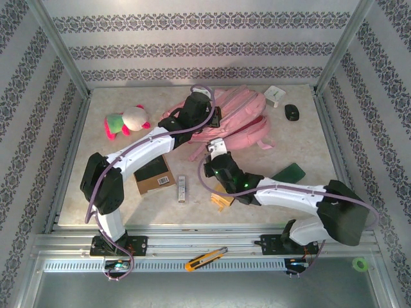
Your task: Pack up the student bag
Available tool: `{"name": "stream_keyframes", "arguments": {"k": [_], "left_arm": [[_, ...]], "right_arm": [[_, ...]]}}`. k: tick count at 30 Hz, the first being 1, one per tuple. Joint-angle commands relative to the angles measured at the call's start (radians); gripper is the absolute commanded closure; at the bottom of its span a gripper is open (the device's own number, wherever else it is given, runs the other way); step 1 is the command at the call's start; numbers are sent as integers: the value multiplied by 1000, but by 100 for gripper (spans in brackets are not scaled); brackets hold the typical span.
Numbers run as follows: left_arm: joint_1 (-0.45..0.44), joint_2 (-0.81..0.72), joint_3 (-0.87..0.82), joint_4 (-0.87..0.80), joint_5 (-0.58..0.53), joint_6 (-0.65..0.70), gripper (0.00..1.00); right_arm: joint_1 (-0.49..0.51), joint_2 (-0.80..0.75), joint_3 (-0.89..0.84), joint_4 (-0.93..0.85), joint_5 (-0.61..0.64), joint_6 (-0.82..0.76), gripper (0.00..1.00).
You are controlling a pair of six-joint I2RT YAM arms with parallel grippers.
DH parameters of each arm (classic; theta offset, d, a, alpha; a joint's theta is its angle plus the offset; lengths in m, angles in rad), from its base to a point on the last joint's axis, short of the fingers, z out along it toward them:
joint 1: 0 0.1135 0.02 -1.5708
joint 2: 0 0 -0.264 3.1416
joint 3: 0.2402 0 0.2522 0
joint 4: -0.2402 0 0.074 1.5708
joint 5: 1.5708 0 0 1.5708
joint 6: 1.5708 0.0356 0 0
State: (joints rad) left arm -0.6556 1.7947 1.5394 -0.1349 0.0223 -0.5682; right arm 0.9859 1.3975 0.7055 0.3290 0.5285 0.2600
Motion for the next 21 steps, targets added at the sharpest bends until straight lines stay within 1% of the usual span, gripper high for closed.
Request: {"name": "stream_keyframes", "arguments": {"k": [1, 9, 15, 17, 21], "left_arm": [[-15, 3, 61, 114, 23, -90, 100], [-26, -1, 80, 118, 51, -108, 100], [-30, -6, 82, 119, 59, -112, 100], [-40, -12, 79, 121, 72, -120, 100], [-44, -10, 79, 129, 93, -119, 100]], "right_arm": [[50, 56, 42, 149, 14, -61, 100], [71, 261, 136, 245, 62, -60, 100], [71, 319, 182, 256, 70, -69, 100], [68, 433, 274, 277, 68, -76, 100], [54, 519, 359, 277, 24, -76, 100]]}}
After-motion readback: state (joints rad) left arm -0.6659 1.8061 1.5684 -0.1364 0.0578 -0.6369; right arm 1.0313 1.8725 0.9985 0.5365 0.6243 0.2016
